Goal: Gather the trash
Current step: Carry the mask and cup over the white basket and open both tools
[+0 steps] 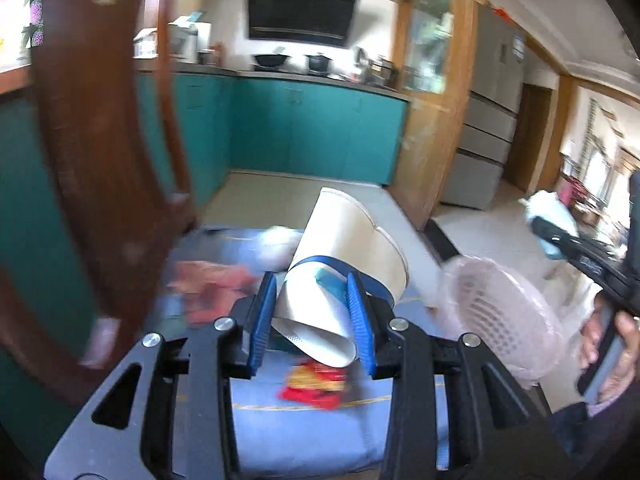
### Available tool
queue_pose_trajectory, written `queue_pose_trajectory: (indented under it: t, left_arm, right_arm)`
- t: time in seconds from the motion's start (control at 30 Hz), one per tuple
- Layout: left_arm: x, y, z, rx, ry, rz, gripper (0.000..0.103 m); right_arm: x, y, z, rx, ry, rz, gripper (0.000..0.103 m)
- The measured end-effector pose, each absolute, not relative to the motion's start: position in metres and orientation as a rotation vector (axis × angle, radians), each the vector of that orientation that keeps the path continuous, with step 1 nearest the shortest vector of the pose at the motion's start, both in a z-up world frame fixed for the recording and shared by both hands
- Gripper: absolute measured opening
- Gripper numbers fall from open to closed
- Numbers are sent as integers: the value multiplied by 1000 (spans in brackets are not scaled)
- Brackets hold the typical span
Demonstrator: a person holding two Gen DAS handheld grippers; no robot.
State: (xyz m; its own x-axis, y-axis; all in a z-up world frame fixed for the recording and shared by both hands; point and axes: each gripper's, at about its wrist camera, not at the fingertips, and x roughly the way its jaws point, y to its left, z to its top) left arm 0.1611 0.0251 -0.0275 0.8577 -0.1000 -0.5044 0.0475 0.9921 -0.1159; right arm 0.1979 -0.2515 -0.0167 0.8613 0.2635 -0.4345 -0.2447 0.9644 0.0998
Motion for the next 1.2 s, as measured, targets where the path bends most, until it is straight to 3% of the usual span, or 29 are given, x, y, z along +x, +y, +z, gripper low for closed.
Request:
queue_pose_trajectory:
  t: [0.13,0.4,0.5,0.57,0.6,0.67,0.73,0.93,1.2]
  left_arm:
    - [190,-38,-42,-63,575,-201,37]
    - [244,-162,-89,28,709,-427,38]
    - [255,-187,-105,51,737,-440,39]
    - [258,-192,-108,47,739,-426,60]
    - [257,-187,-106,36,733,-418,64]
    - [254,-177,-100,17,718,-387,71]
    - [249,-162,-90,11,691,-340,75]
    - [231,-74,-69,-13,605,-36,85]
    - [209,33,-94,-121,734,240,85]
  right_arm:
    - [217,-301,-57,166,629,173,27]
    - [201,-354,-71,205,620,60,27]
    - [201,-366,-78,247,643,65,32]
    - [201,-366,-79,264,652,83,41]
    - [202,-365,-77,263,654,88,44]
    - [200,-363,-76,248,645,81,67]
    - [200,-355,-69,236,625,78,73]
    - [204,-328,-63,195,593,121,81]
    - [225,-216,-76,22,633,347,81]
